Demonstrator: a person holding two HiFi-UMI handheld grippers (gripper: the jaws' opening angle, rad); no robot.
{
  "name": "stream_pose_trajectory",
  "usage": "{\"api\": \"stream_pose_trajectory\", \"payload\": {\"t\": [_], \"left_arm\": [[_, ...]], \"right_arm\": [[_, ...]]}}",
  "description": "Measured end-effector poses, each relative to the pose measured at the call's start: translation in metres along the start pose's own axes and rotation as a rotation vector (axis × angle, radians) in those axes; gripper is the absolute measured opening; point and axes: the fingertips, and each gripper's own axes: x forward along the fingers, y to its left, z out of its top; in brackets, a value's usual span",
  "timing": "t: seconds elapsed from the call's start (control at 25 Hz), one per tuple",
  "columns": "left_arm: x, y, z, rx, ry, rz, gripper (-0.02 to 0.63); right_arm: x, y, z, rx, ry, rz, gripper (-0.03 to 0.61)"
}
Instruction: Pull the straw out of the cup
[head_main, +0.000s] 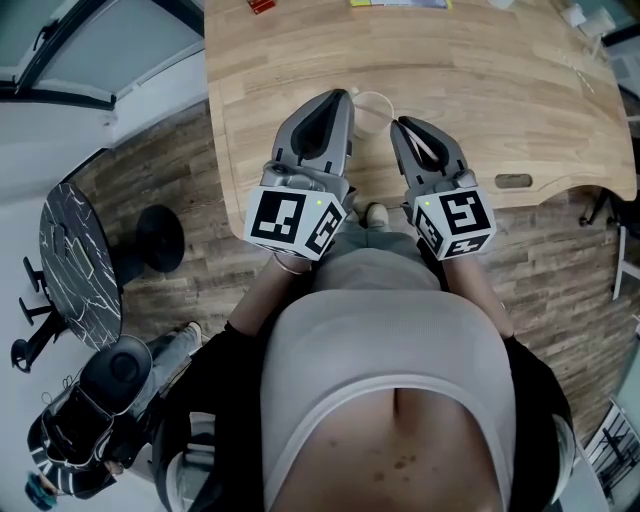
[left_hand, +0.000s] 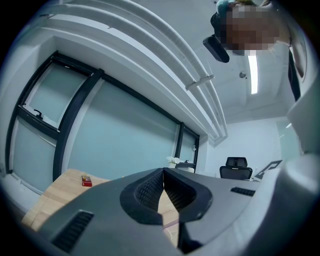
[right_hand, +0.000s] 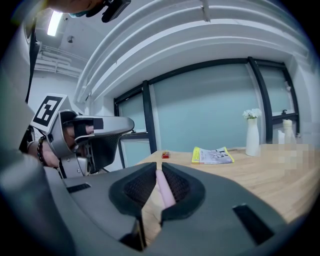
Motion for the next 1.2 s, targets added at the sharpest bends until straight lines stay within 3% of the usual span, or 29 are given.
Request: {"api": "stream_pose_trajectory", "payload": {"t": [1.2], "left_arm": [[-0.001,-0.004,0.009,-0.002,-0.024,-0.005,0.006]], "right_arm": [[-0.005,0.001,0.015,-0.02,-0.032,-0.001,0.052]]}}
